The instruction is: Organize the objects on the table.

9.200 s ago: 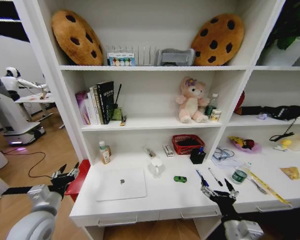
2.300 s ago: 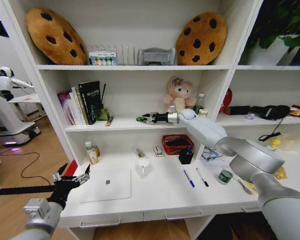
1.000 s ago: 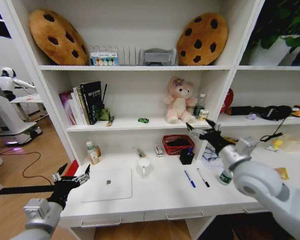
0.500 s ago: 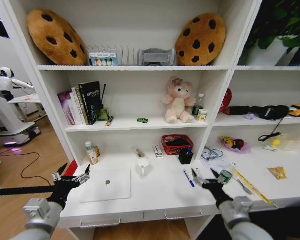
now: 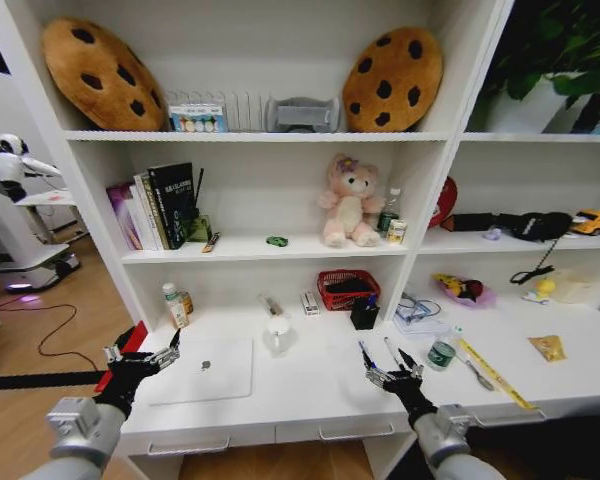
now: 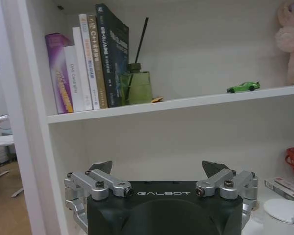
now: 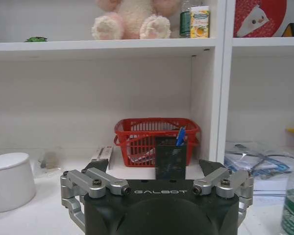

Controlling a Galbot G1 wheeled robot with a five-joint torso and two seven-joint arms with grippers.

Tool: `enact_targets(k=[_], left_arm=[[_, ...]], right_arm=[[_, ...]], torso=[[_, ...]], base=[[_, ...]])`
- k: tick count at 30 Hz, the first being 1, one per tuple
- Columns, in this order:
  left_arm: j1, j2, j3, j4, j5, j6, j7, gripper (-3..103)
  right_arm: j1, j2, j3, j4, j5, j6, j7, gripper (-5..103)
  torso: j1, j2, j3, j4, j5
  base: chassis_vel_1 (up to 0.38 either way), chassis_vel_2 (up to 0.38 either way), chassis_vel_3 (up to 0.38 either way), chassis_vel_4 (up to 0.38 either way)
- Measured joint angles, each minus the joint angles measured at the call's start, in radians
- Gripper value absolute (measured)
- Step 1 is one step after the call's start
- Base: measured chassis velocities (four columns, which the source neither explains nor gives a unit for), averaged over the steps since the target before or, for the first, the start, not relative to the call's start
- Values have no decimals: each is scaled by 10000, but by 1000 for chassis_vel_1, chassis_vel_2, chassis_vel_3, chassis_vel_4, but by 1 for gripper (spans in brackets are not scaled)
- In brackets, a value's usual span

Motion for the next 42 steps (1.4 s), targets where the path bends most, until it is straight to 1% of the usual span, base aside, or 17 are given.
enact_targets(k=[5,9,11,12,14,15,16,17,18,19,21,22,24,30,39,40,42], left_arm=[[-1,0,1,0,0,0,4,100],[-1,0,1,0,0,0,4,100],[0,-1,2,-3,0,0,6,100],[0,-1,2,-3,0,0,6,100],[0,0,2,-2,0,0,4,100],[-1,-1,2,-3,0,0,3,100],[-1,-1,2,-3,0,0,3,100],[0,0,1,-3,0,0,4,100],[0,0,0,-2,0,0,1,100],[0,0,0,-2,0,0,1,100],[-1,1,-3,-2,1,0,-5,100],[-1,1,-3,-2,1,0,-5,100],[-1,0,-3,-1,0,0,-4,100],[0,1,0,-1,0,0,1,100],[0,1,0,-1,0,0,2,100],[0,1,0,-1,1,0,2,100],[0,0,0,-1,1,0,2,100]], right_arm=[[126,-46,-230,-95,107,46,54,100],[369,-192,-684,-163,358,-50,368,100],[953,-432,-1249,-147,1165,-632,801,100],[953,-432,-1249,-147,1165,-632,801,100],[1789,-704,-1881,-129,2268,-1389,1384,100],[2330,-856,-2293,-186,2886,-1778,1815,100],[2330,-856,-2293,-186,2886,-1778,1815,100],[2799,-945,-2620,-278,3393,-2082,2104,100],[3499,-1054,-3083,-520,4034,-2507,2375,100],[3499,-1054,-3083,-520,4034,-2507,2375,100],[4707,-1091,-3740,-1090,4474,-2968,2603,100],[4707,-1091,-3740,-1090,4474,-2968,2603,100],[6048,-1060,-4473,-1905,4705,-3193,2897,100],[7262,-952,-5278,-3201,4694,-3280,2833,100],[7641,-607,-5815,-3779,4653,-3247,2891,100],[7691,-555,-5909,-3886,4652,-3236,2889,103],[7726,-518,-5952,-3956,4674,-3236,2888,100]], torso=[[1,-2,1,-5,7],[0,0,0,-4,-4],[0,-1,0,-5,11],[0,-1,0,-5,11],[-1,0,0,-5,-5],[1,-1,1,-5,1],[1,-1,1,-5,1],[1,-2,1,1,4],[1,0,0,0,-10],[1,0,0,0,-10],[0,-1,1,0,-2],[0,-1,1,0,-2],[1,-1,1,1,-6],[2,-1,1,-4,0],[1,-1,0,-1,-1],[1,-1,-1,-3,-2],[1,-1,0,-3,-2]], base=[[-240,-247,230,216],[-247,-254,258,259],[-195,-179,174,135],[-195,-132,152,135],[-43,-103,83,55],[0,0,0,0],[0,0,0,0],[0,0,0,0],[48,69,-28,-54],[48,69,-28,-54],[52,90,-44,-63],[52,90,-49,-72],[0,0,0,0],[0,0,0,0],[0,0,0,0],[0,0,0,0],[0,0,0,0]])
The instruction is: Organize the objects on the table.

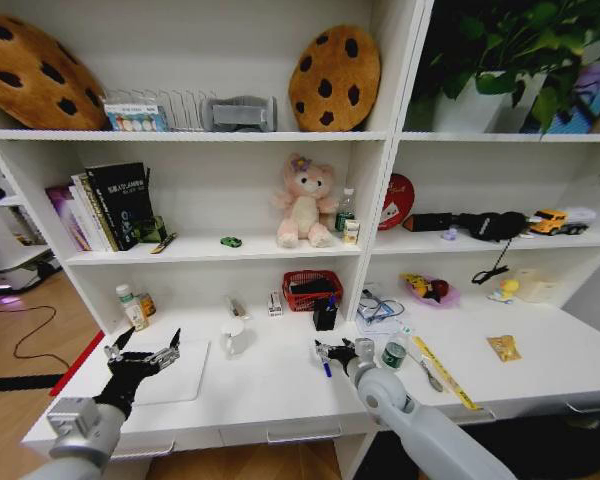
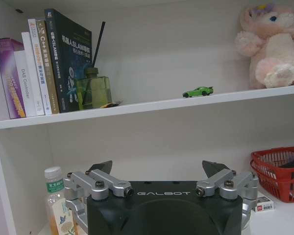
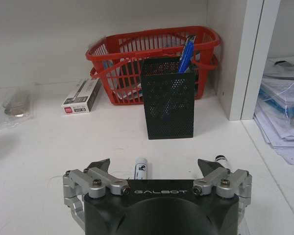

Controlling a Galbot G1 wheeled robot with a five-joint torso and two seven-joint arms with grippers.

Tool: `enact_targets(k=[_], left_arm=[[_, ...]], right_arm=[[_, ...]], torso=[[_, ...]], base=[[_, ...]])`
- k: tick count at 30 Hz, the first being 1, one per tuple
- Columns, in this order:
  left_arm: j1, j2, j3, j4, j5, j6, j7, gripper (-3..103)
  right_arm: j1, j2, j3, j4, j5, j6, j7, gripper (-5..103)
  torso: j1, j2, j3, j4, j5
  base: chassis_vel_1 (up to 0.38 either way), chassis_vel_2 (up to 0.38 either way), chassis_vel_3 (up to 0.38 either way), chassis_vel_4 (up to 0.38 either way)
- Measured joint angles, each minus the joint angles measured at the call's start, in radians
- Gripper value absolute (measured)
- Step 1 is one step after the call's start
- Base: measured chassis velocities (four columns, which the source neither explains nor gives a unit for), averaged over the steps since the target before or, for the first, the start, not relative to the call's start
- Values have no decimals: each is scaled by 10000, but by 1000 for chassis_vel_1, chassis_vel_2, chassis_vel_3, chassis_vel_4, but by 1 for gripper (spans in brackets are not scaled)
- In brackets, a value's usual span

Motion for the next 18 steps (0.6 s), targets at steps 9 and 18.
enact_targets(k=[9,18], left_arm=[[0,0,0,1,0,1,0,100],[0,0,0,0,0,1,0,100]], right_arm=[[281,240,-285,-461,92,0,-6,77],[260,311,-360,-532,80,-17,42,48]], torso=[[0,1,0,1,1],[0,1,0,1,1]], base=[[0,0,0,0],[0,0,0,0]])
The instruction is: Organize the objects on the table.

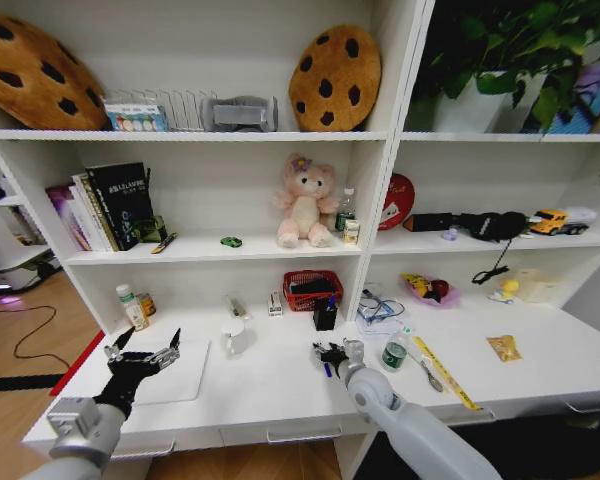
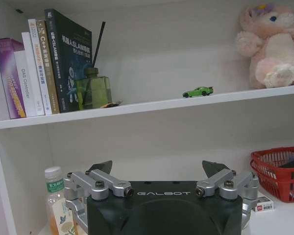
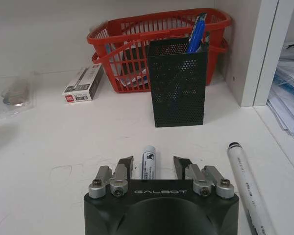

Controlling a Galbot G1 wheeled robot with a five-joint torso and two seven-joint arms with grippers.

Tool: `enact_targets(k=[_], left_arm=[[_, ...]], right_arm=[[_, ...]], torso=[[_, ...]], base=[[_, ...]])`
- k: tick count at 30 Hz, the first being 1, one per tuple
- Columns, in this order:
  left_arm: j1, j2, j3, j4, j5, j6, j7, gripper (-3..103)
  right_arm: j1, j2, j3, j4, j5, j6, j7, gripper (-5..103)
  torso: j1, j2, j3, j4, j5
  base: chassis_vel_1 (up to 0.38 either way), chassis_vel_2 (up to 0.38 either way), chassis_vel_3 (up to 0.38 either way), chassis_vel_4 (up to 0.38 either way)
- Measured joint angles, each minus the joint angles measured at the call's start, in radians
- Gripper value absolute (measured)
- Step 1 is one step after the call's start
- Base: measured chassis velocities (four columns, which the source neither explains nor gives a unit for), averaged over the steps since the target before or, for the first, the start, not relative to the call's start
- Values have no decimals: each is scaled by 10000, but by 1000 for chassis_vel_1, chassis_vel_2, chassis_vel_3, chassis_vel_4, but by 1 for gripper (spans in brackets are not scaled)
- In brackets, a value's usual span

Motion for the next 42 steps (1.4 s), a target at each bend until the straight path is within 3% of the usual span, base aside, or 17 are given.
enact_targets(k=[2,5,6,10,22,26,28,31,32,33,34,35,39,42], left_arm=[[1,0,0,0,0,0,0,100],[0,0,0,0,0,-1,0,100],[0,0,0,0,0,-1,0,100],[0,0,0,0,0,-1,-1,100],[0,0,0,0,0,-1,0,100],[0,0,0,0,0,-1,0,100],[0,0,0,0,0,-1,0,100],[0,0,0,0,0,0,0,100],[1,0,1,1,-1,0,1,100],[0,0,-1,0,0,0,-6,100],[0,0,-1,0,0,0,-6,100],[0,0,1,1,0,-1,-2,100],[0,0,1,1,0,0,0,100],[0,0,1,1,0,0,1,100]], right_arm=[[-9,-24,9,-15,-2,-13,-6,37],[13,-43,-12,-56,-3,-49,-8,32],[39,-56,-40,-88,6,-61,-9,20],[81,-73,-52,-129,60,-76,-13,12],[17,-283,289,329,224,-152,-240,10],[-85,-465,430,787,-243,600,-1008,10],[86,-603,441,869,-1139,1688,-2034,10],[298,-619,418,723,-1779,2240,-2471,10],[835,-450,320,-12,-2819,3379,-3056,10],[1102,-275,279,-510,-3198,3966,-3154,10],[1102,-275,279,-510,-3198,3966,-3154,10],[1475,89,247,-1410,-3766,5083,-3141,10],[1593,280,262,-1954,-4011,5616,-3080,10],[1797,738,330,-3031,-4498,6762,-2828,10]], torso=[[0,0,0,0,0],[0,0,0,0,0],[0,0,0,0,0],[0,0,0,0,0],[0,0,0,0,0],[-1,0,0,-1,2],[-1,0,0,-2,1],[-2,0,-1,-1,-1],[-1,0,0,1,-2],[-1,-1,1,2,2],[-1,-1,1,2,2],[0,-1,0,4,-1],[-1,-1,0,2,2],[-1,-1,0,-4,-1]], base=[[0,0,0,0],[0,0,0,0],[0,0,0,0],[0,0,0,0],[0,0,0,0],[0,0,0,0],[0,0,0,0],[0,0,0,0],[0,0,0,0],[0,0,0,0],[0,0,0,0],[0,0,0,0],[0,0,0,0],[0,0,0,0]])
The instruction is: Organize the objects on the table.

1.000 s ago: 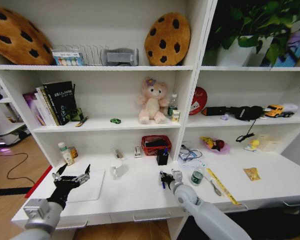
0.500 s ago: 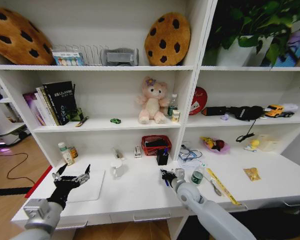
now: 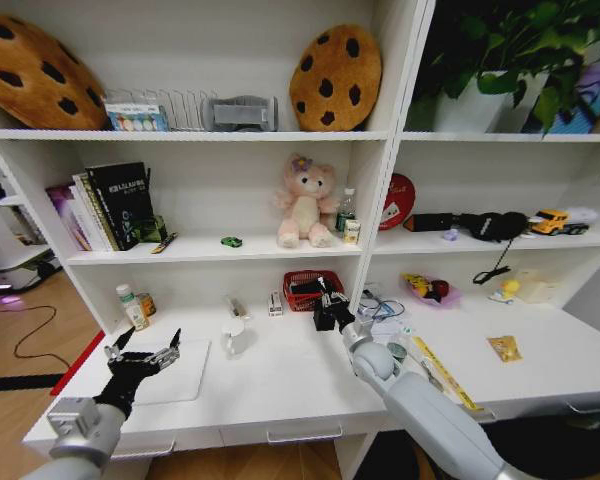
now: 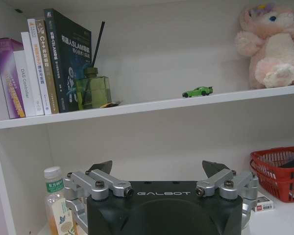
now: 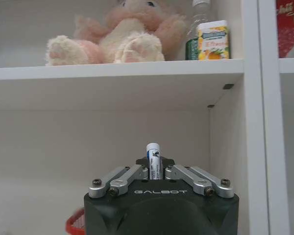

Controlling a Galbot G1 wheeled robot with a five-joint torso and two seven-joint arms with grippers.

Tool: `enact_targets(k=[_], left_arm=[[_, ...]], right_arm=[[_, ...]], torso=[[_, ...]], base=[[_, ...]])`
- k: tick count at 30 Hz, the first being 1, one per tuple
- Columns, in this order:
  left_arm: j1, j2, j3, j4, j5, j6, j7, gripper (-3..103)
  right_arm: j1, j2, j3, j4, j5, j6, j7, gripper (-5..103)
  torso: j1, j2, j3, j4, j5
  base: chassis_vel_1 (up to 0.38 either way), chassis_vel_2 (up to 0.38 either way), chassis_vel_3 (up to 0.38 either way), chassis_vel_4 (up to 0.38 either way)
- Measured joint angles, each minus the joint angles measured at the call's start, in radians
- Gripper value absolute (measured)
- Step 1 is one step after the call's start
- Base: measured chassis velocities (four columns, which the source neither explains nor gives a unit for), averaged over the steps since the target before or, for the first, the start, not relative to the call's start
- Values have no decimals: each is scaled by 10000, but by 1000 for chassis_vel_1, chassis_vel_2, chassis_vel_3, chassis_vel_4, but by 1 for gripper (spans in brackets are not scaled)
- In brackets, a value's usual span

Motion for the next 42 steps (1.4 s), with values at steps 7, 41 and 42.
enact_targets(k=[7,41,42], left_arm=[[0,0,0,0,0,0,-2,100],[0,0,0,0,0,0,-1,100],[0,-1,-1,0,0,0,-2,100]], right_arm=[[381,464,-20,-735,-218,499,103,10],[593,644,-160,-1724,-219,1020,-307,57],[313,233,-132,-1118,11,581,-287,62]], torso=[[0,0,0,3,0],[1,0,0,5,3],[0,0,0,6,0]], base=[[0,0,0,0],[0,0,0,0],[0,0,0,0]])
